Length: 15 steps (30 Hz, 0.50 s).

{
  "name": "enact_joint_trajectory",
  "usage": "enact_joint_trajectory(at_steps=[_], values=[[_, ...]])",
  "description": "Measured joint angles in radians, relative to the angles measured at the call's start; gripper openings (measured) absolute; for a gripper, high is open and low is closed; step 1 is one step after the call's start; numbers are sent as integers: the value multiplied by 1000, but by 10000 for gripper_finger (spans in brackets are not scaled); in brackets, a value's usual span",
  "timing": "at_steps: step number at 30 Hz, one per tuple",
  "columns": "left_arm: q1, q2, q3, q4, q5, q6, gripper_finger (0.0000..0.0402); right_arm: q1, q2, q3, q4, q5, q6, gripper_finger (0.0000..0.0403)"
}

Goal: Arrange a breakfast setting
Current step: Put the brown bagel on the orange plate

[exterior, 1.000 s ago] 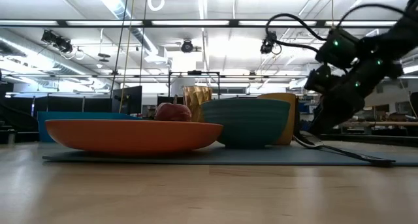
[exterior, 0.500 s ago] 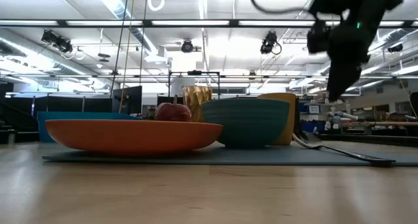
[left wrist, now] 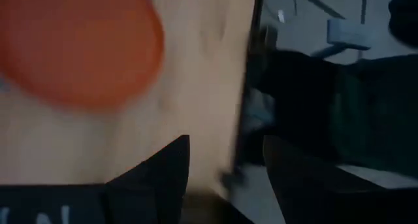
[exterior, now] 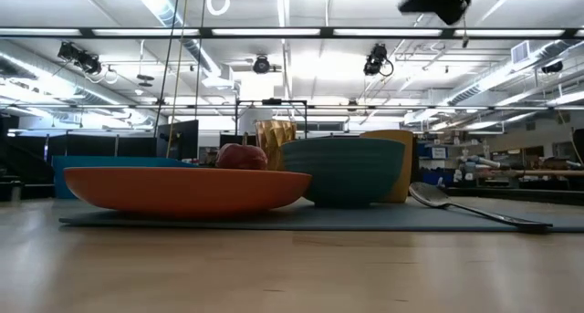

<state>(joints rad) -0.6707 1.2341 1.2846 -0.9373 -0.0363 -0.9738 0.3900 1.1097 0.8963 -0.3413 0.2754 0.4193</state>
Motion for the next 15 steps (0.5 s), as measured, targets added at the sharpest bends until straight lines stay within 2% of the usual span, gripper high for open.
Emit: enact_joint_trajectory(at_steps=[7, 11, 15], values=[[-193, 24, 0, -44, 111, -572, 203, 10, 125, 0, 256, 27, -272, 352], [-261, 28, 0, -72, 114, -791, 203, -23, 203, 0, 363, 18, -391, 352], [-291, 50, 0, -218, 113, -961, 203, -58, 259, 0, 427, 11, -446, 352]])
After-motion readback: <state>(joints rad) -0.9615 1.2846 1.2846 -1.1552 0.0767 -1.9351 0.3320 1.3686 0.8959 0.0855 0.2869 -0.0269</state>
